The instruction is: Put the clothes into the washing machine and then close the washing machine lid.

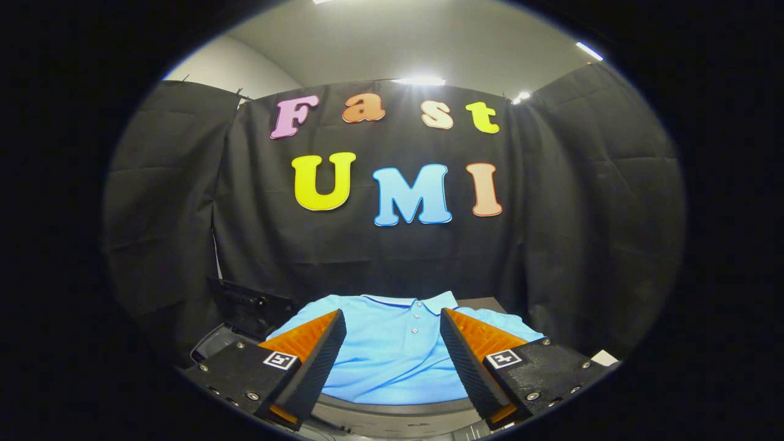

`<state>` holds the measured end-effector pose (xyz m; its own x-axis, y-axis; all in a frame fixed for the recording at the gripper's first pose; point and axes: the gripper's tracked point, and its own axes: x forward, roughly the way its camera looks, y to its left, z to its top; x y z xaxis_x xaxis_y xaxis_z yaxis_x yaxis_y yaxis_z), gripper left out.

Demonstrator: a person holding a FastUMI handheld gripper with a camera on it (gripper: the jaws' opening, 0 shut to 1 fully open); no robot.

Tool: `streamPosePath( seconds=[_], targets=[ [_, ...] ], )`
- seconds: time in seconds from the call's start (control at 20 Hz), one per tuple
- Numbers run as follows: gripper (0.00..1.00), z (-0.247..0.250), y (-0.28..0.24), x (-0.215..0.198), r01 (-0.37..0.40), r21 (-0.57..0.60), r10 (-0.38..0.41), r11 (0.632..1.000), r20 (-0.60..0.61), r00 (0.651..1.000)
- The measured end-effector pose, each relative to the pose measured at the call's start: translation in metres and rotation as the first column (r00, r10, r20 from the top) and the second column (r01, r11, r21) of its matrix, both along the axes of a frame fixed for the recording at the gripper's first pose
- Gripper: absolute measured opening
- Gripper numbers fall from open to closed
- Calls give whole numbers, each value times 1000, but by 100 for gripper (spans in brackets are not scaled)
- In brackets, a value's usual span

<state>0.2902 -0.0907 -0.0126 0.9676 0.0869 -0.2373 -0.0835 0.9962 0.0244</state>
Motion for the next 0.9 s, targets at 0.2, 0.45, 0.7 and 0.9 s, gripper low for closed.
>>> streamPosePath(
  seconds=[0.2,0.45,0.7,0.9],
  targets=[
    [96,-21,-3,25,-6,3,6,1000,-80,997],
    [96,-41,-3,49,-19,-5,18,1000,-152,988],
    [96,-67,-5,72,-18,-17,13,1000,-251,968],
    [96,-89,-5,85,-37,-16,29,999,-340,940]
  ],
)
